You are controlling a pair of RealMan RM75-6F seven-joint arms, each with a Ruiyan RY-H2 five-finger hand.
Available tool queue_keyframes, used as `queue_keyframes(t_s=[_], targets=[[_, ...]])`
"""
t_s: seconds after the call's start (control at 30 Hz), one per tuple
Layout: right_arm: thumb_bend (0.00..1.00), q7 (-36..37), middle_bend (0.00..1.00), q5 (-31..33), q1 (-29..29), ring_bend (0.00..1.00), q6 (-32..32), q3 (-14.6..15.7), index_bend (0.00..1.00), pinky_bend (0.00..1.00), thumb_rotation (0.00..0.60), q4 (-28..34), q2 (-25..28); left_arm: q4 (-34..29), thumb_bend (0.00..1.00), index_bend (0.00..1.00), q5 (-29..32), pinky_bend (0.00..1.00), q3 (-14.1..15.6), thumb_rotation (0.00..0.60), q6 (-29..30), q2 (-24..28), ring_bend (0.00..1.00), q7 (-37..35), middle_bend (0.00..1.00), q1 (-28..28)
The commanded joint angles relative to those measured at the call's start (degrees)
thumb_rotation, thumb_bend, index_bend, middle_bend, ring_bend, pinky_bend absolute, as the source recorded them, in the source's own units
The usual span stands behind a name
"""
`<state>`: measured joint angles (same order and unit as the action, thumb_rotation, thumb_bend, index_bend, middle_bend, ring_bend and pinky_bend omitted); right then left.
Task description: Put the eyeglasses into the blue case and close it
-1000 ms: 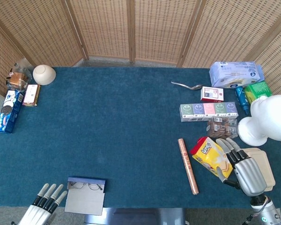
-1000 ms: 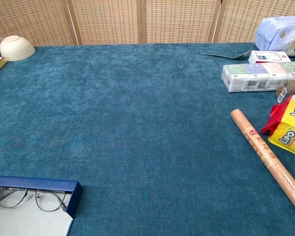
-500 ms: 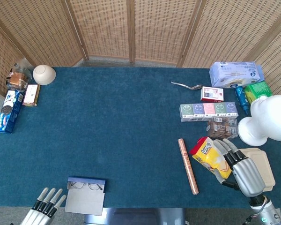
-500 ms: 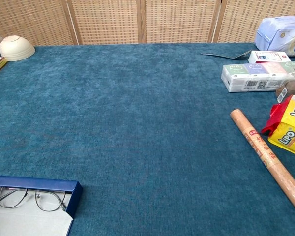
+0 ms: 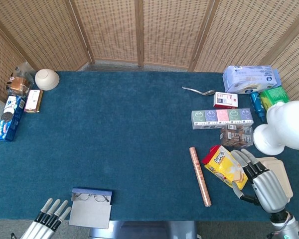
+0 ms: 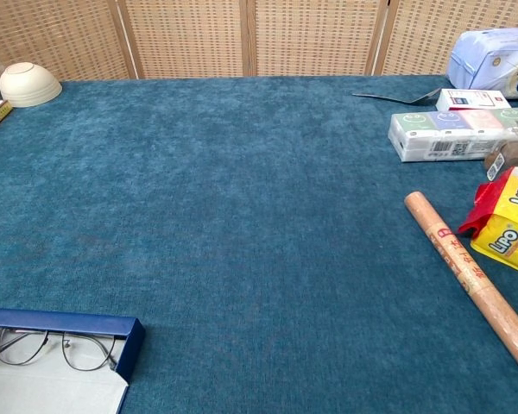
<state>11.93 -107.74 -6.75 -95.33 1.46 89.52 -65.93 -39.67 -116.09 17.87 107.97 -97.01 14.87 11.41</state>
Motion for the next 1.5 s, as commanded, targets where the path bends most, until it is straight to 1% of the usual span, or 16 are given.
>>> queue_keyframes(t_s=[0.03,0.23,0.3,0.4,0.53,0.73,0.93,1.13,1.37,1.5], targets=[[0.47,0.24,0.12,-0.44,0.04,0.1,-0.4,0.27,0.0,0.35,0.468,-0.12,0.15,0.23,0.28,0.06,-0.04,0.0,0.19,0.6,-0.36,-0.11,0.0,0.25,0.0,0.05],[0.47,1.11,0.12,-1.4,0.46,0.1,-2.17,0.8,0.0,0.35,0.467,-0.6,0.89,0.21,0.29,0.05,0.27,0.0,0.34,0.6,-1.56,0.03,0.0,-0.32,0.0,-0.41],[0.47,1.21,0.12,-1.95,0.72,0.1,-3.29,0.88,0.0,0.35,0.467,-0.52,1.59,1.85,0.29,0.04,-0.48,0.0,0.2,0.6,-0.98,0.83,0.0,1.87,0.0,-1.15],[0.47,1.48,0.12,-2.59,1.02,0.1,-4.24,1.21,0.0,0.35,0.46,-0.39,2.13,2.8,0.29,0.04,-0.89,0.0,0.67,0.6,-1.72,0.81,0.0,2.74,0.0,-1.37],[0.47,1.6,0.12,-2.98,1.42,0.1,-4.98,1.63,0.0,0.34,0.458,-0.61,2.36,4.04,0.29,0.04,-1.46,0.0,1.02,0.6,-1.91,-0.2,0.0,3.9,0.0,-1.47],[0.47,2.07,0.12,-3.11,1.93,0.1,-6.15,1.81,0.0,0.34,0.45,-0.88,2.63,5.7,0.29,0.04,-2.09,0.0,0.92,0.6,-0.62,-1.55,0.0,5.39,0.0,-1.59],[0.47,2.94,0.12,-3.15,2.19,0.1,-6.74,2.06,0.0,0.34,0.448,-1.6,2.7,7.08,0.29,0.04,-2.18,0.0,0.87,0.6,0.05,-2.8,0.0,5.58,0.0,-1.59],[0.47,4.48,0.12,-2.94,2.69,0.1,-7.9,2.28,0.0,0.34,0.45,-2.6,2.91,9.58,0.29,0.04,-3.09,0.0,1.57,0.6,-0.84,-4.75,0.0,7.04,0.0,-2.21],[0.47,5.73,0.12,-2.96,3.39,0.1,-9.3,2.57,0.0,0.34,0.438,-3.44,3.15,11.79,0.29,0.04,-3.67,0.0,2.32,0.6,-1.41,-6.97,0.0,6.81,0.0,-2.93],[0.47,6.28,0.12,-2.84,3.88,0.1,-10.1,2.71,0.0,0.34,0.44,-3.79,3.34,12.49,0.29,0.04,-3.83,0.0,2.39,0.6,-0.68,-7.9,0.0,6.5,0.0,-3.29]])
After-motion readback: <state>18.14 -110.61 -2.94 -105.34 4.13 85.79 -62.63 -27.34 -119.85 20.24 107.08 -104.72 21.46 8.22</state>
